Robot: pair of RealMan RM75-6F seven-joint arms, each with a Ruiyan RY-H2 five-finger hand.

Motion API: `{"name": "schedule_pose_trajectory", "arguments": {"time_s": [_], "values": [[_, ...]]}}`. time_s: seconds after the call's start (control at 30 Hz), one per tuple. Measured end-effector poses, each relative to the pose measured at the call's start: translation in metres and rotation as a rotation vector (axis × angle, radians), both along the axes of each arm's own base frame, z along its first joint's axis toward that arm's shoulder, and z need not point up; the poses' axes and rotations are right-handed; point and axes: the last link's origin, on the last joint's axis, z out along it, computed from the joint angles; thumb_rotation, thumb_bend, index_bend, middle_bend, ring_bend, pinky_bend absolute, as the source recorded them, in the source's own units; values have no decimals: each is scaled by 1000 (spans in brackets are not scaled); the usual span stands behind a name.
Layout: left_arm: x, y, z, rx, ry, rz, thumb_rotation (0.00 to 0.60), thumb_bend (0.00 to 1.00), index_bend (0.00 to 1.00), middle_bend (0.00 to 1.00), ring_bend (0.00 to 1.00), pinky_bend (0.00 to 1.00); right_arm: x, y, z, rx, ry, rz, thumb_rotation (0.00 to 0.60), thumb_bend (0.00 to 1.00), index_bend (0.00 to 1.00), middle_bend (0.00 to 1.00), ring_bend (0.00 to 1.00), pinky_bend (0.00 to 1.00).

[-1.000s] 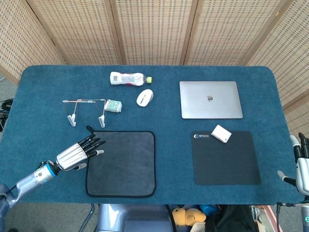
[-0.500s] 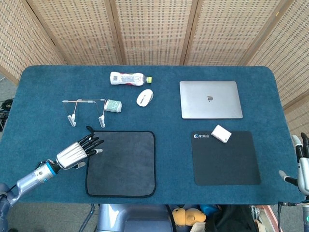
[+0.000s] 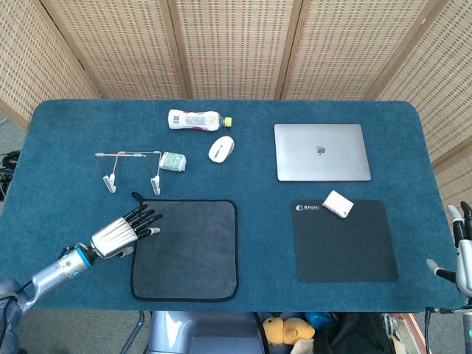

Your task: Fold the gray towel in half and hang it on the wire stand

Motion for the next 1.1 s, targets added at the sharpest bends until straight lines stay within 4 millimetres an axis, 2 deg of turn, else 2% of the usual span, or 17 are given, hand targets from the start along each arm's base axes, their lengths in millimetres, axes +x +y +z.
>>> {"name": "schedule_pose_trajectory", "arguments": {"time_s": [0.37, 0.63, 0.9, 1.1], "values": [[5, -2, -2, -4, -13, -28, 600, 326, 299, 0, 0, 0, 0, 1, -1, 5, -3, 2, 600, 0, 0, 0, 0, 0], [4, -6, -2, -22, -27, -19, 600, 352, 456, 0, 0, 0, 1, 1, -1, 9, -10, 6, 600, 0, 0, 0, 0, 0], [5, -7, -2, -12, -28, -31, 600, 375, 519, 0, 0, 0, 2, 2, -2, 17, -12, 9, 600, 0, 0, 0, 0, 0], [7, -8, -3, -14, -35, -39, 600, 377, 651, 0, 0, 0, 1, 1, -2, 19, -18, 8, 600, 0, 0, 0, 0, 0]]}}
